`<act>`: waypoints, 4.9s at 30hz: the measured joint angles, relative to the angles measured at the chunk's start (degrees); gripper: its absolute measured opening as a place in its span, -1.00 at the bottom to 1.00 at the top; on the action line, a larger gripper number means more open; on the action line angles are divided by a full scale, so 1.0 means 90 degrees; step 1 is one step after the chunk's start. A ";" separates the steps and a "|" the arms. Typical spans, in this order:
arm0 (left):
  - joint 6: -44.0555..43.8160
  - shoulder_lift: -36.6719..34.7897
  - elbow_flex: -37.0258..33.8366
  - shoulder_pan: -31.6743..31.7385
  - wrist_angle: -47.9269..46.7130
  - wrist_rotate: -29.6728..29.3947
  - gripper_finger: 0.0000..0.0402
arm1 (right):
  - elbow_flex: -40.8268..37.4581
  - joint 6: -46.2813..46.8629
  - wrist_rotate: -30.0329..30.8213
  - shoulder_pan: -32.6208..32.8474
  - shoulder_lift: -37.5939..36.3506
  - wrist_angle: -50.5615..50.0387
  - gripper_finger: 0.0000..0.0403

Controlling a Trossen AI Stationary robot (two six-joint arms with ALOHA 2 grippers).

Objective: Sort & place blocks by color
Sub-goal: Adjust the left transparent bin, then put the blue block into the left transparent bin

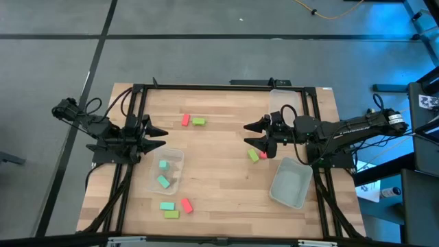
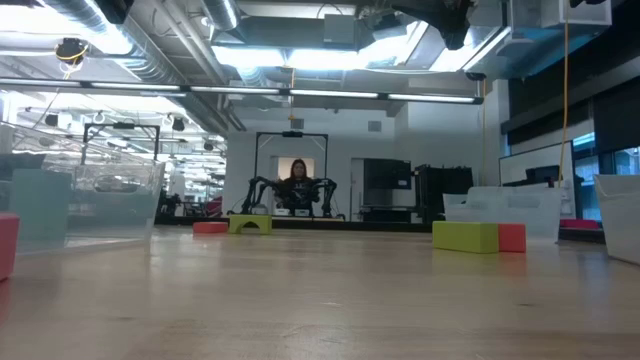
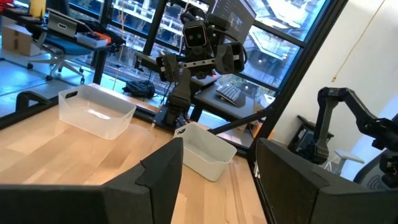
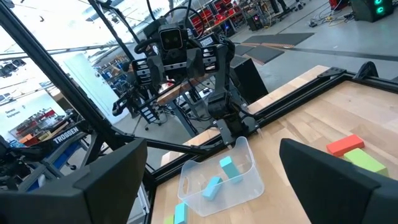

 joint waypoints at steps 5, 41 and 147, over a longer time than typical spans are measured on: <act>-0.0002 0.0000 -0.0002 0.0000 0.0000 0.0000 -0.02 | 0.0000 0.0000 0.0000 0.0000 0.0000 0.0000 0.83; -0.0988 0.4903 0.3708 -0.1532 -0.3644 0.1588 -0.02 | 0.0000 0.0029 -0.0471 -0.0002 0.0000 -0.0237 0.83; -0.2996 0.8251 0.3169 -0.2722 -0.4384 0.2727 -0.43 | 0.0000 0.0197 -0.0840 0.0007 0.0000 -0.0476 0.83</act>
